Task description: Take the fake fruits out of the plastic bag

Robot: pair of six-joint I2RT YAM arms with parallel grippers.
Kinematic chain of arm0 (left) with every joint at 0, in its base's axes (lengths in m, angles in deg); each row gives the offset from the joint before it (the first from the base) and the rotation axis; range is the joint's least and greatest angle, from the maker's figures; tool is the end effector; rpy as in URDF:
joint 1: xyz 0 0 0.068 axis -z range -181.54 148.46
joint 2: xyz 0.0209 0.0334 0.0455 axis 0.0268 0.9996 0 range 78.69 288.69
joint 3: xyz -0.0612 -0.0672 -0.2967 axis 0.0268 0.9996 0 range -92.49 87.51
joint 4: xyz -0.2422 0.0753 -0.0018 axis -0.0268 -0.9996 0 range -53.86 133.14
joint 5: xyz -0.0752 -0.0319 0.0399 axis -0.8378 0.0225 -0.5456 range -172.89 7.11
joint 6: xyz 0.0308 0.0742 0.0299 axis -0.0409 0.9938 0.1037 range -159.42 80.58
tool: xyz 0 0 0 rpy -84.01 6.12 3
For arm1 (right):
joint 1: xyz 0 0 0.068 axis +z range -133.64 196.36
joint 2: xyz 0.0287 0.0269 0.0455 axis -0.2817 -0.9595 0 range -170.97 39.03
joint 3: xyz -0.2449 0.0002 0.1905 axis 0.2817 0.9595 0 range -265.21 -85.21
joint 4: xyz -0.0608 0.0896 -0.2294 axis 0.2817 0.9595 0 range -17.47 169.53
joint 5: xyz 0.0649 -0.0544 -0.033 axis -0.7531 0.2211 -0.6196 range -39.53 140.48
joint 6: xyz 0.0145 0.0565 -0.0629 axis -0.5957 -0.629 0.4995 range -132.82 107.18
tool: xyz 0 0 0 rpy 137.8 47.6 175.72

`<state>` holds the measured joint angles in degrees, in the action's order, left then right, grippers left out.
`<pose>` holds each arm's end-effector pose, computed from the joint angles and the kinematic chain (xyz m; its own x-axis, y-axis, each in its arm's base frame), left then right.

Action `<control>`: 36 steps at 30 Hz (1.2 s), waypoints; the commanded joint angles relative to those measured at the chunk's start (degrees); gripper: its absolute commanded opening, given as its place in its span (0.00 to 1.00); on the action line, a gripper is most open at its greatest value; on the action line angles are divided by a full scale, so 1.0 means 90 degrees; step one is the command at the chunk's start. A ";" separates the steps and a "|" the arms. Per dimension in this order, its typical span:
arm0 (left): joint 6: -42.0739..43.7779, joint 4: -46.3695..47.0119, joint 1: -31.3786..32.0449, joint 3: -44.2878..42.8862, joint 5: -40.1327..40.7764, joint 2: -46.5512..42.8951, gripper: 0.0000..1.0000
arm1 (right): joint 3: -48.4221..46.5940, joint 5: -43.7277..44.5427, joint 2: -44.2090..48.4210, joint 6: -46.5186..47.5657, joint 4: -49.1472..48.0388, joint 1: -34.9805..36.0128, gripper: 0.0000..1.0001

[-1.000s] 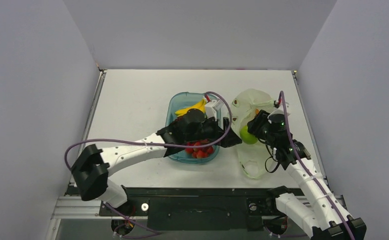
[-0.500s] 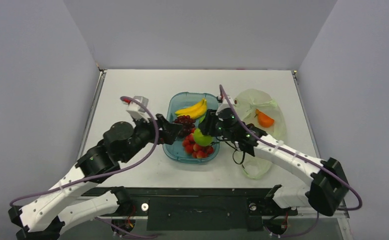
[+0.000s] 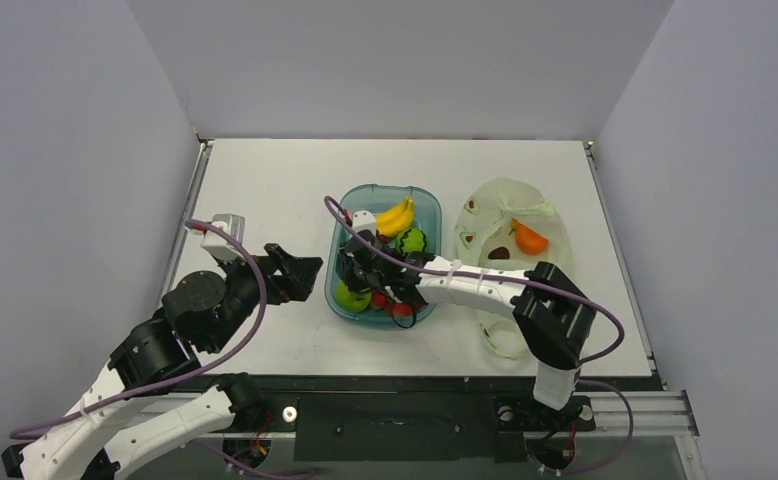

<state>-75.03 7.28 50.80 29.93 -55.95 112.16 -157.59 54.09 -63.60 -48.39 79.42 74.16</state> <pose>0.0867 -0.0563 0.4031 -0.3541 -0.3907 -0.8497 0.2810 0.8221 -0.4951 0.2384 0.3696 0.2510 -0.7374 -0.0814 -0.6705 -0.4779 0.7644 0.4328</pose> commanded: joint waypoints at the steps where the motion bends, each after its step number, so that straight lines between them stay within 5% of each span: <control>1: -0.0073 -0.0067 -0.0031 0.0048 0.0136 0.0025 0.91 | -0.0085 0.0652 -0.0032 0.0286 0.0177 0.0063 0.04; 17: -0.0238 0.1322 -0.0038 0.0484 -0.1246 0.1397 0.93 | 0.0848 0.1017 0.2279 0.0446 0.0712 -0.0610 0.17; 30: -0.0802 0.3459 0.0181 0.0307 -0.3202 0.4187 0.90 | 0.2907 0.1914 0.5273 0.0544 0.1624 -0.2183 0.27; 36: -0.0886 0.3952 0.0787 -0.0680 -0.3619 0.5861 0.88 | 0.3666 0.1843 0.6062 0.0441 0.1939 -0.3207 0.30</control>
<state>-81.35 33.73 54.82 30.54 -83.16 158.96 -127.62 68.80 -11.71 -44.15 94.11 50.16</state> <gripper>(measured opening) 0.887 0.293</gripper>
